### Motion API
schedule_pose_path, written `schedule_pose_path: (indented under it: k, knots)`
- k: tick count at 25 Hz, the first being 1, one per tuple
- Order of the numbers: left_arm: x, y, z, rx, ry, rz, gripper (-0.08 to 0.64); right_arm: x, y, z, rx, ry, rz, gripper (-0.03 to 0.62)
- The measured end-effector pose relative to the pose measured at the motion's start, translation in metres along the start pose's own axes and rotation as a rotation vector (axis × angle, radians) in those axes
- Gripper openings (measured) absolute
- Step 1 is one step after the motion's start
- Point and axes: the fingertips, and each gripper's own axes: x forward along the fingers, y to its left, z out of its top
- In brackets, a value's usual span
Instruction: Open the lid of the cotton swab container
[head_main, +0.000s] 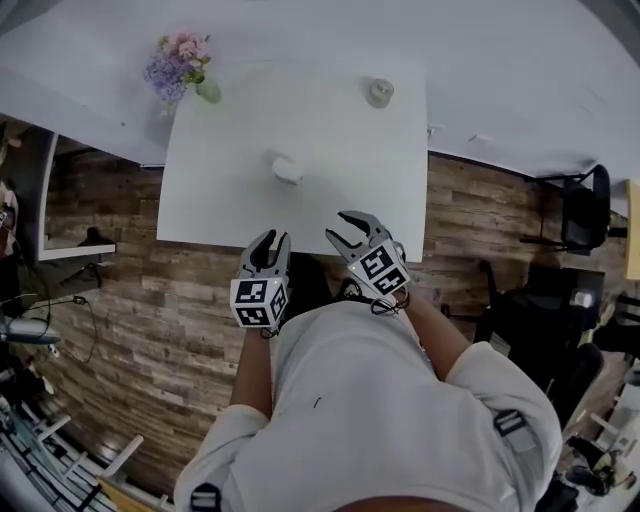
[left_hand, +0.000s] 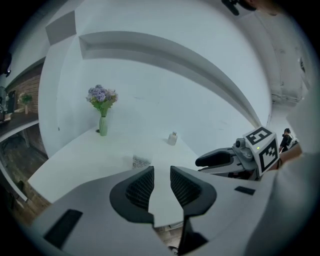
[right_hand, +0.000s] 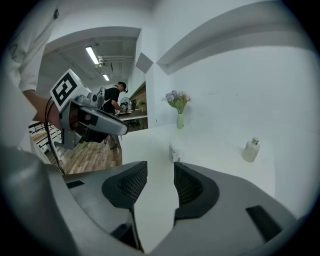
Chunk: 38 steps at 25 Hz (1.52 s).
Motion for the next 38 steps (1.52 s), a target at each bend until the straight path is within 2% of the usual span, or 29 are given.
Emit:
schedule_pose_path:
  k: [6,10,14,17,21,26,38]
  knots:
    - [0.044,0.057,0.017,0.050,0.094,-0.102,0.114,0.070,-0.022,0.015,-0.026,0.074,-0.036,0.178]
    - [0.069,0.088,0.020,0.094,0.146,-0.174,0.114,0.109,-0.028,0.012,-0.056,0.140,-0.066,0.186]
    - [0.087,0.108,0.018,0.102,0.194,-0.246,0.114,0.137,-0.039,0.003,-0.072,0.190,-0.096,0.193]
    - [0.094,0.112,0.020,0.111,0.200,-0.265,0.114,0.150,-0.046,-0.003,-0.059,0.209,-0.083,0.199]
    - [0.101,0.119,0.026,0.082,0.189,-0.239,0.114,0.166,-0.052,-0.001,-0.059,0.202,-0.042,0.211]
    - [0.095,0.121,0.029,0.024,0.172,-0.175,0.114,0.177,-0.054,-0.004,-0.146,0.226,-0.001,0.224]
    - [0.061,0.139,0.016,-0.073,0.161,-0.003,0.114,0.209,-0.056,0.002,-0.135,0.186,0.116,0.238]
